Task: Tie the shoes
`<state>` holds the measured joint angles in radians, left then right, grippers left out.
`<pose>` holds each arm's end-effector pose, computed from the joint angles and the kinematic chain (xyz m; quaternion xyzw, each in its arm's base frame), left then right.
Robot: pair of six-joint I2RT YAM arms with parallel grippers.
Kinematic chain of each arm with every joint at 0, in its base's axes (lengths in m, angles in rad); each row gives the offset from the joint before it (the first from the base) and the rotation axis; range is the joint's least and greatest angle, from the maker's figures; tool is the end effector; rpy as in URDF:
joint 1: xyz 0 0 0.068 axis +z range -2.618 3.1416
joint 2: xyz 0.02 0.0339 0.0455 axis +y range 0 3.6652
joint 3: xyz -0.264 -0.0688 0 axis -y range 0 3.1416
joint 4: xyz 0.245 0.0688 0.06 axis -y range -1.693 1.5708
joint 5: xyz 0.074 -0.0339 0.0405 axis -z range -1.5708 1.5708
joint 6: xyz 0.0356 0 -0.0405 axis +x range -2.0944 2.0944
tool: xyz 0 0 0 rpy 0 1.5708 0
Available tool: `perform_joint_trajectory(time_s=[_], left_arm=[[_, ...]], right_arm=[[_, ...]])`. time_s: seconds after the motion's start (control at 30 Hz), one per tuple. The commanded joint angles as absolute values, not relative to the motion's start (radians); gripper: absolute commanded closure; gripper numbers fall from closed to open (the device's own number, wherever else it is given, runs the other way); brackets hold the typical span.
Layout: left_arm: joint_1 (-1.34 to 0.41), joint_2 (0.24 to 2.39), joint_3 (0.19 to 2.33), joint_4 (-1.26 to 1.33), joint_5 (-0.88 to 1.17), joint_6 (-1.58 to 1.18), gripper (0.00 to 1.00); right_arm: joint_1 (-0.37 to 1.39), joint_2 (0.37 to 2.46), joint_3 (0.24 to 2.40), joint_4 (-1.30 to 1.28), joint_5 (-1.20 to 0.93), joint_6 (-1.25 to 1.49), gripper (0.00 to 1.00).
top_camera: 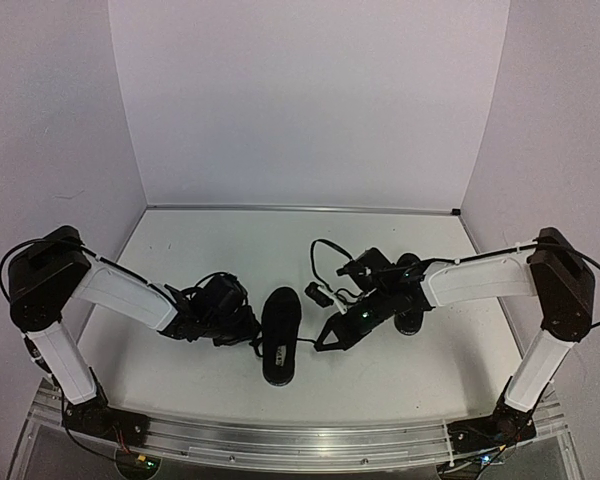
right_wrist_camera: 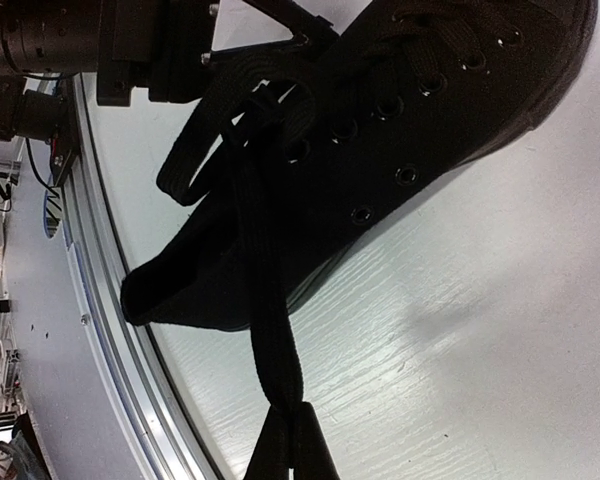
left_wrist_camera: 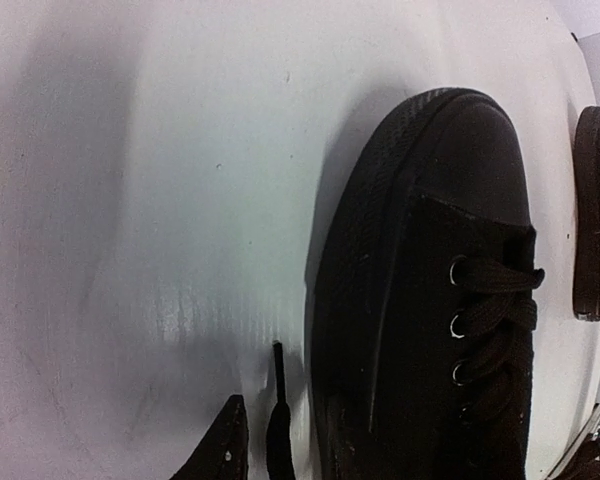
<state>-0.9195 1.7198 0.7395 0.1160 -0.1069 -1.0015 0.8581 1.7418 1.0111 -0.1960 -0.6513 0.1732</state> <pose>0.1949 -0.2494 0.1213 -0.0569 0.9354 -0.2544 0.2391 0.2118 0.2781 0.1730 -0.3972 0.8125 0.4119 0.1112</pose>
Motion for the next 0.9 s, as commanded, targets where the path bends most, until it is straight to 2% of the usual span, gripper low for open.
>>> perform_joint_trajectory(time_s=[0.0,0.2,0.47,0.87], left_arm=[[-0.921,1.759,0.761,0.200,-0.092,-1.046,0.76],[-0.920,1.693,0.723,0.193,-0.146,-1.057,0.99],[-0.876,1.451,0.760,-0.057,-0.374,-0.909,1.00],[-0.653,1.326,0.822,-0.247,-0.448,-0.758,1.00]], right_arm=[[0.857,1.696,0.997,-0.194,-0.633,0.175,1.00],[0.854,1.682,0.989,-0.196,-0.617,0.183,1.00],[0.803,1.591,0.936,-0.219,-0.566,0.217,1.00],[0.650,1.361,0.775,-0.336,-0.414,0.281,1.00]])
